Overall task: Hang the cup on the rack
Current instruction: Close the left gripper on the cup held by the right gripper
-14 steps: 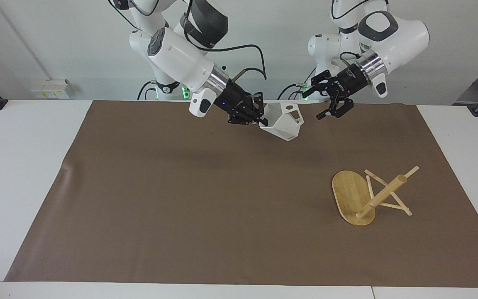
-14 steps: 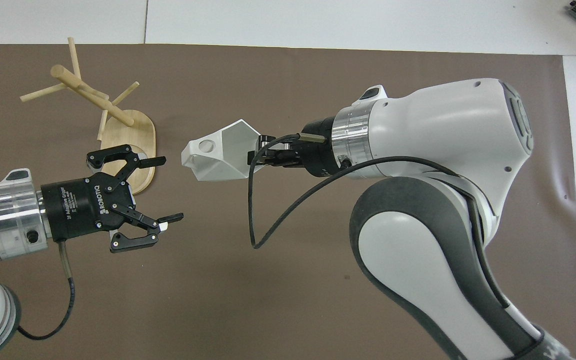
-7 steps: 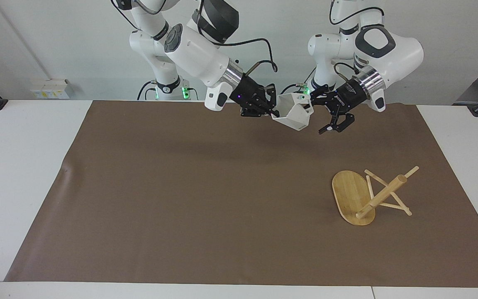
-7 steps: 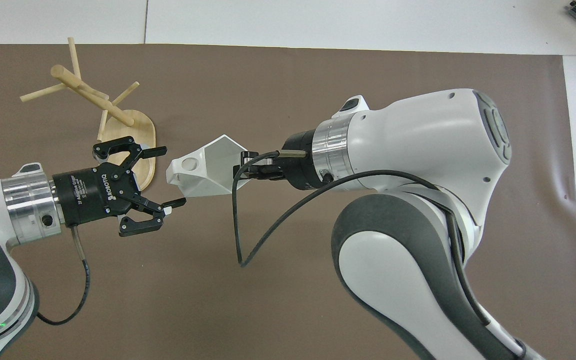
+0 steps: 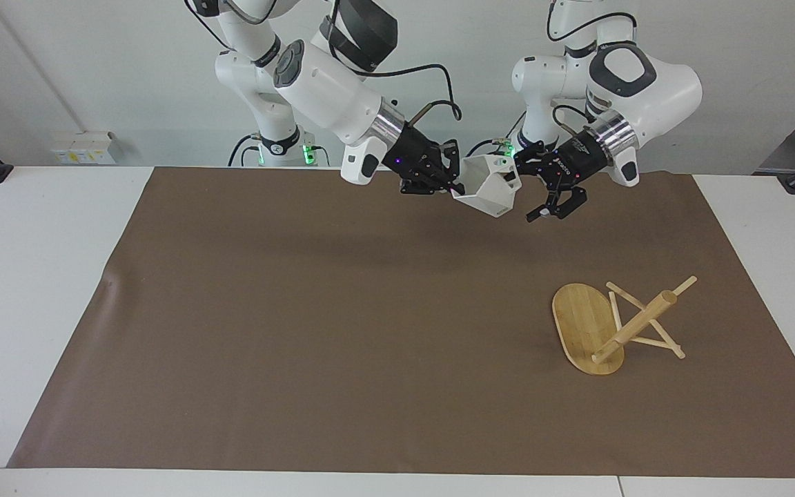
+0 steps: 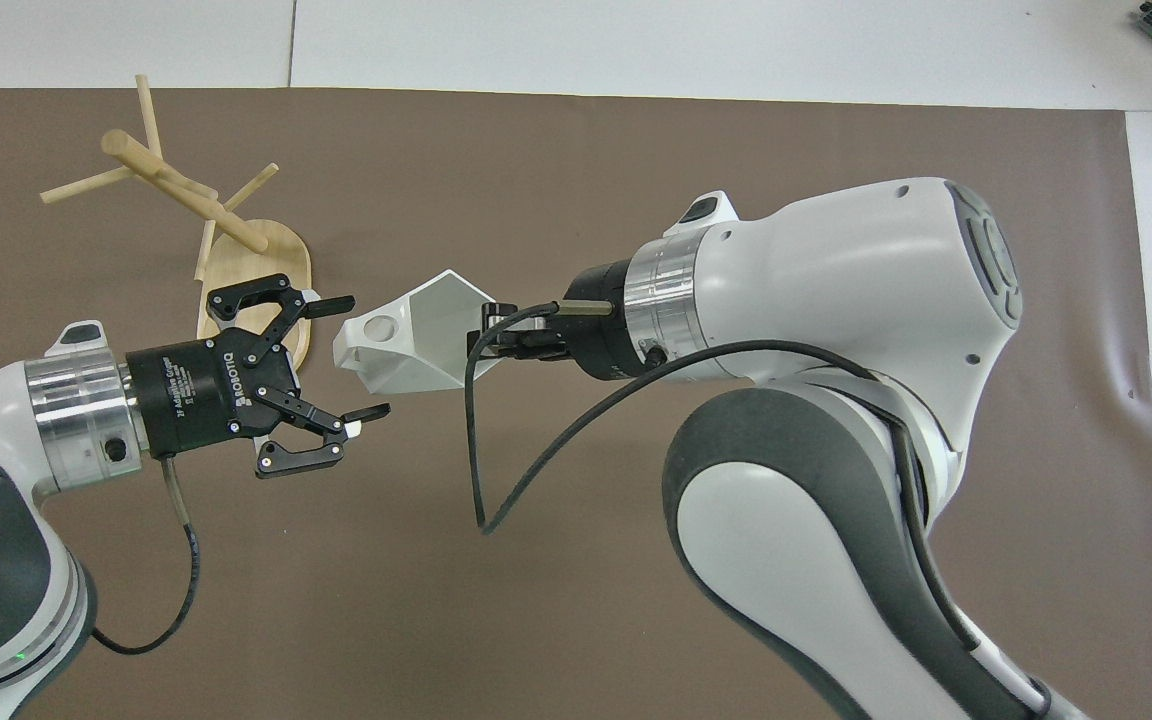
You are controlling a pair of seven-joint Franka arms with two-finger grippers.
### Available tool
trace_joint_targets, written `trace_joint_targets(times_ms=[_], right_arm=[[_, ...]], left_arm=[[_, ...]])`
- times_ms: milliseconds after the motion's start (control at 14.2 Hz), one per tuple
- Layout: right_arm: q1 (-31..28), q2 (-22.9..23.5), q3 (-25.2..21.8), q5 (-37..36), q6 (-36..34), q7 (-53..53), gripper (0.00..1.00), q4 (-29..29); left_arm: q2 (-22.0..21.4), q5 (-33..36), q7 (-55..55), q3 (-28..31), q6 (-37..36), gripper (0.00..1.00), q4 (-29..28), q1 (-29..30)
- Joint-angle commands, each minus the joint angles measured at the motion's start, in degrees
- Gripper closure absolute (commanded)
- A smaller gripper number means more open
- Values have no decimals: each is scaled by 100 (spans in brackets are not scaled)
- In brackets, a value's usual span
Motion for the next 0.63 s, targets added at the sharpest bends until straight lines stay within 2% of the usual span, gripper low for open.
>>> trace_joint_targets(times_ms=[0, 563], right_arm=[[-73, -20, 65, -107, -18, 43, 100, -24], [-73, -20, 74, -107, -18, 43, 100, -15]], left_arm=[[81, -152, 109, 57, 160, 0, 78, -240], [230, -143, 136, 58, 451, 0, 60, -417]])
